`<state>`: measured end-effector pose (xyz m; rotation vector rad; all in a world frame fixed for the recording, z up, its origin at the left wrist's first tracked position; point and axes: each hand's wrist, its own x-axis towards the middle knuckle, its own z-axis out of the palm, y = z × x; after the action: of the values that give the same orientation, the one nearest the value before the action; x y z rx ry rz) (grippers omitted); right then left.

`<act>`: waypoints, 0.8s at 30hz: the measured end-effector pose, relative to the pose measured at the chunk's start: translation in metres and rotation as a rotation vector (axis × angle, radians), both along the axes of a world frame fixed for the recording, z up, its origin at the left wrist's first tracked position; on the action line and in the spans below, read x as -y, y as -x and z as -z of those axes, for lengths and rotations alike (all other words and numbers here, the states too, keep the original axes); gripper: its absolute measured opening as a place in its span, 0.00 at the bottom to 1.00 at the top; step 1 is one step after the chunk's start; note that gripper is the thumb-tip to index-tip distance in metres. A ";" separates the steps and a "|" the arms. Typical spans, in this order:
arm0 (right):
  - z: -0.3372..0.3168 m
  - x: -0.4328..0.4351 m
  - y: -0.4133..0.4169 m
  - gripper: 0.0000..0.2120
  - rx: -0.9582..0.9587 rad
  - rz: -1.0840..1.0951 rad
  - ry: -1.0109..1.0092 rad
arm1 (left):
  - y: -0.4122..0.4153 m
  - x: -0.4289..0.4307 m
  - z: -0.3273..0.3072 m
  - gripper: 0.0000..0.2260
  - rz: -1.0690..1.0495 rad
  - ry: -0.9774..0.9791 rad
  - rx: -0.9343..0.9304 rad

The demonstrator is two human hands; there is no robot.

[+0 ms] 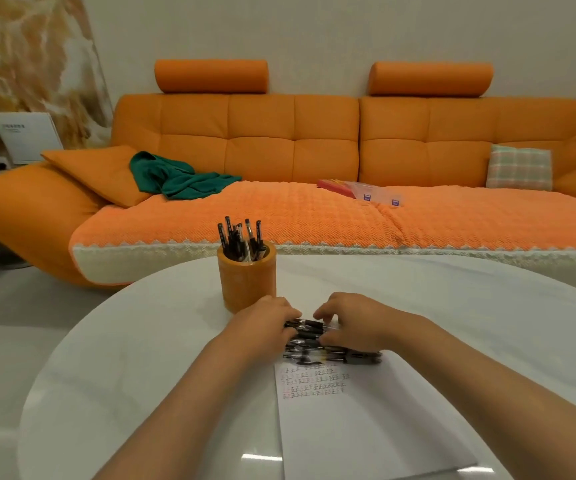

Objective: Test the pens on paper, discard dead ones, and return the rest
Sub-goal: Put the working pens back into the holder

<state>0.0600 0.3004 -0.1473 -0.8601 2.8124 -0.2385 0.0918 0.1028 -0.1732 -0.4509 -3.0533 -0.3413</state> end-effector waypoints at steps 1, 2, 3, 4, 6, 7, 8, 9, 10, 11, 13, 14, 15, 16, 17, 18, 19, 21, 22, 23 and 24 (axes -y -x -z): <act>0.001 0.000 0.002 0.24 -0.016 -0.003 -0.011 | 0.001 -0.001 0.001 0.18 -0.001 0.002 -0.010; 0.001 0.001 0.003 0.23 -0.037 -0.006 -0.023 | 0.002 -0.001 0.002 0.18 -0.004 0.001 -0.021; 0.002 0.002 0.003 0.23 -0.057 -0.007 -0.030 | 0.002 -0.001 0.003 0.18 -0.006 -0.004 -0.030; 0.003 0.003 0.004 0.22 -0.073 -0.008 -0.035 | 0.003 0.000 0.003 0.18 -0.007 -0.014 -0.032; 0.005 0.004 0.004 0.23 -0.080 -0.017 -0.039 | 0.002 0.002 0.002 0.21 -0.011 -0.046 0.014; 0.005 0.004 0.005 0.24 -0.067 -0.022 -0.035 | 0.002 0.004 0.000 0.23 -0.009 -0.060 0.056; 0.004 0.003 0.005 0.25 -0.048 -0.027 -0.030 | 0.002 0.005 -0.001 0.26 -0.004 -0.065 0.093; 0.003 0.003 0.005 0.27 -0.031 -0.031 -0.026 | 0.001 0.006 -0.002 0.28 0.001 -0.062 0.113; 0.003 0.002 0.005 0.27 -0.023 -0.037 -0.027 | 0.000 0.007 -0.002 0.29 0.003 -0.057 0.117; 0.003 0.002 0.006 0.27 -0.021 -0.041 -0.029 | 0.000 0.007 -0.002 0.28 0.001 -0.058 0.112; 0.004 0.003 0.006 0.25 -0.015 -0.043 -0.025 | -0.002 0.007 -0.001 0.27 -0.002 -0.067 0.094; 0.004 0.003 0.006 0.24 -0.014 -0.041 -0.022 | -0.002 0.006 0.000 0.26 -0.002 -0.071 0.089; 0.005 0.003 0.007 0.23 -0.017 -0.037 -0.014 | -0.002 0.006 0.000 0.26 -0.003 -0.073 0.088; 0.006 0.003 0.006 0.22 -0.023 -0.037 -0.012 | -0.002 0.006 0.000 0.27 -0.005 -0.075 0.089; 0.007 0.003 0.007 0.21 -0.034 -0.042 -0.019 | -0.002 0.006 0.000 0.27 -0.009 -0.078 0.092; 0.007 0.003 0.007 0.21 -0.047 -0.050 -0.036 | -0.002 0.006 0.000 0.27 -0.012 -0.079 0.095; 0.007 0.004 0.007 0.21 -0.060 -0.058 -0.057 | -0.002 0.005 0.000 0.27 -0.016 -0.078 0.097; 0.008 0.005 0.007 0.22 -0.085 -0.067 -0.092 | -0.002 0.005 0.002 0.26 -0.020 -0.076 0.093; 0.009 0.005 0.006 0.22 -0.102 -0.073 -0.108 | -0.002 0.005 0.002 0.26 -0.021 -0.077 0.088; 0.010 0.006 0.006 0.22 -0.121 -0.083 -0.127 | -0.002 0.005 0.003 0.25 -0.021 -0.081 0.080; 0.012 0.007 0.005 0.21 -0.143 -0.093 -0.150 | -0.002 0.004 0.004 0.24 -0.020 -0.085 0.071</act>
<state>0.0550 0.2932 -0.1589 -1.0065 2.8644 0.0489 0.0934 0.0986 -0.1769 -0.4120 -3.0942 -0.4949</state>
